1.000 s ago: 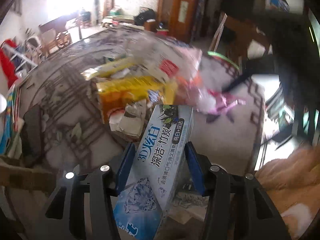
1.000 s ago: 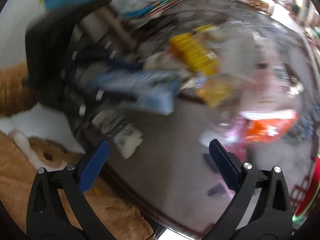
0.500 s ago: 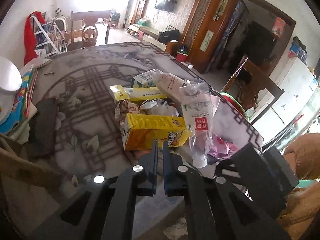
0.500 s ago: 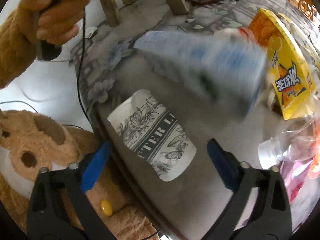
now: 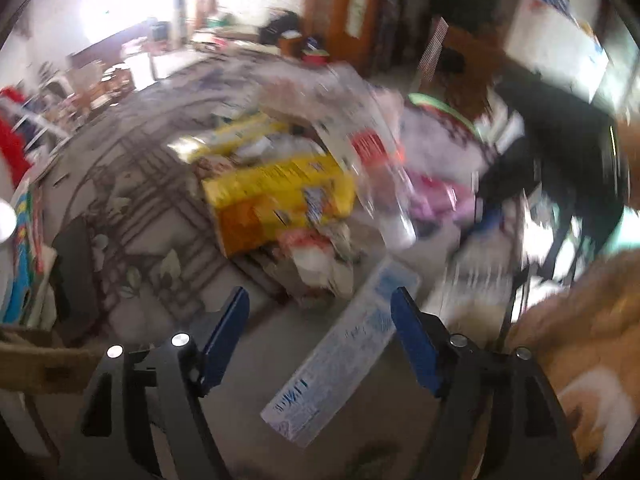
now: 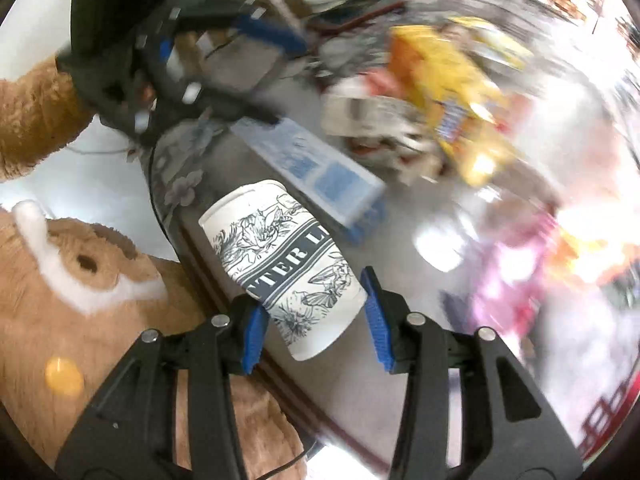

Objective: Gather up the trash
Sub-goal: 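Grasp the white printed paper cup with the right gripper while the left holds the box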

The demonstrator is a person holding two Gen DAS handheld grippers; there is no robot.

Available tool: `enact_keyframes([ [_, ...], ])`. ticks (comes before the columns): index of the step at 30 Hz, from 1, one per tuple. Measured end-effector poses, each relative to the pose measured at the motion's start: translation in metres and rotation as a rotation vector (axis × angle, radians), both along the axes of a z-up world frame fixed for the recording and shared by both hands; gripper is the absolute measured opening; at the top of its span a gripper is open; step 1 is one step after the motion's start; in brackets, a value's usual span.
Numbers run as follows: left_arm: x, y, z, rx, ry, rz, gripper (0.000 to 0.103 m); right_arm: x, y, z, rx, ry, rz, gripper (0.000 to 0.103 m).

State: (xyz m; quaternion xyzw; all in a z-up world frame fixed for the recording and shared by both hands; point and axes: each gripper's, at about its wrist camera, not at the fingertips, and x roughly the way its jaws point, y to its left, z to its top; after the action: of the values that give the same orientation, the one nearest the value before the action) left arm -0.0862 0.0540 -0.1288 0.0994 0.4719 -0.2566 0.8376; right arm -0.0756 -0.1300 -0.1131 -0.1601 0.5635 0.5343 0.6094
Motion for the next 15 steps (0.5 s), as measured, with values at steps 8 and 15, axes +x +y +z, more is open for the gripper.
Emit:
enact_keyframes([
  [8, 0.0, -0.027, -0.034, 0.07, 0.101, -0.121, 0.046, 0.04, -0.065, 0.02, 0.093, 0.04, -0.26, 0.043],
  [15, 0.006, -0.012, 0.012, -0.174, 0.087, -0.041, 0.038, 0.058, -0.086, 0.043, 0.237, 0.01, -0.442, 0.043],
])
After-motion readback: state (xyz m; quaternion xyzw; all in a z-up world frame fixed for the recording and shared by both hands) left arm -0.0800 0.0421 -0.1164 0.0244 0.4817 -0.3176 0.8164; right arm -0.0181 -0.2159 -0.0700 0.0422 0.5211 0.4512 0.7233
